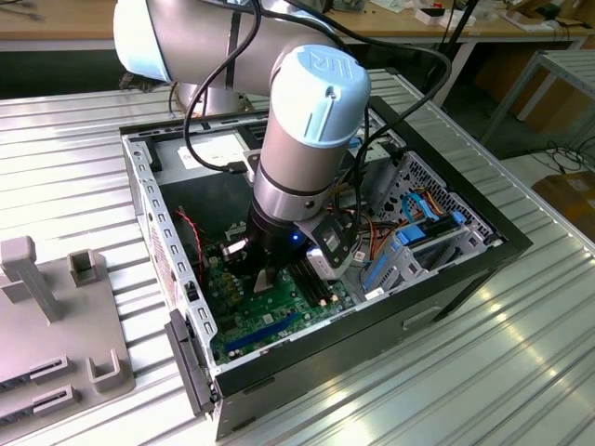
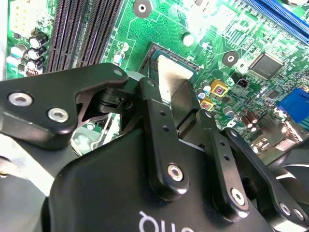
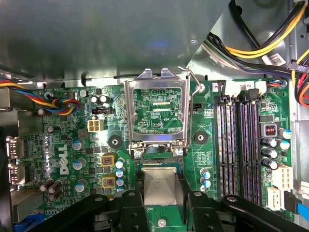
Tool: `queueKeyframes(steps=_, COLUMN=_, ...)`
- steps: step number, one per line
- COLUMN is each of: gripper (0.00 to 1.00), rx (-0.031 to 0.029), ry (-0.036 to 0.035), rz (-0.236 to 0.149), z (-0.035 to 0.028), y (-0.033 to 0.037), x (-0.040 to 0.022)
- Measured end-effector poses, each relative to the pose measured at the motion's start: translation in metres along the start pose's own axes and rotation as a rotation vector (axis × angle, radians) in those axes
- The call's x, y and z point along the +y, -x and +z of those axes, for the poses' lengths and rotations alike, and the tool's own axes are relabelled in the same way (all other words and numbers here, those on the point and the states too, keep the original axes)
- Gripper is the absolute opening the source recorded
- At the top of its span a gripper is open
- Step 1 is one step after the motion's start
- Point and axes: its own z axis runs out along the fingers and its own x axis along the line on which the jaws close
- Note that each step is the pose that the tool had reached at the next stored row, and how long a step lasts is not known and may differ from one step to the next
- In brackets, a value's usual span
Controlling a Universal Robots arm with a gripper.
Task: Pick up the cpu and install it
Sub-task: 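Place the cpu into insertion slot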
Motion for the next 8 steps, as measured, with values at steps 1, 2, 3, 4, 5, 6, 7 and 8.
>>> queueKeyframes(steps=1, gripper=0.38, rx=0.0001, ry=-0.0001, rz=0.000, z=-0.0001, y=0.0000, x=0.0000)
queueKeyframes(steps=2, gripper=0.38, rx=0.0001, ry=0.0000, rz=0.000, z=-0.0001, y=0.0000, x=0.0000)
queueKeyframes(steps=3, gripper=0.38, rx=0.0000, ry=0.0001, rz=0.000, z=-0.0001, y=0.0000, x=0.0000)
queueKeyframes(steps=4, gripper=0.38, rx=0.0001, ry=0.0000, rz=0.000, z=-0.0001, y=0.0000, x=0.0000)
queueKeyframes(steps=5, gripper=0.38, rx=0.0001, ry=0.0000, rz=0.000, z=-0.0002, y=0.0000, x=0.0000)
queueKeyframes(steps=6, gripper=0.38, rx=0.0000, ry=0.0000, rz=0.000, z=-0.0002, y=0.0000, x=0.0000)
queueKeyframes(steps=7, gripper=0.39, rx=0.0001, ry=-0.0001, rz=0.000, z=-0.0002, y=0.0000, x=0.0000)
queueKeyframes(steps=8, gripper=0.39, rx=0.0001, ry=0.0000, rz=0.000, z=-0.0002, y=0.0001, x=0.0000)
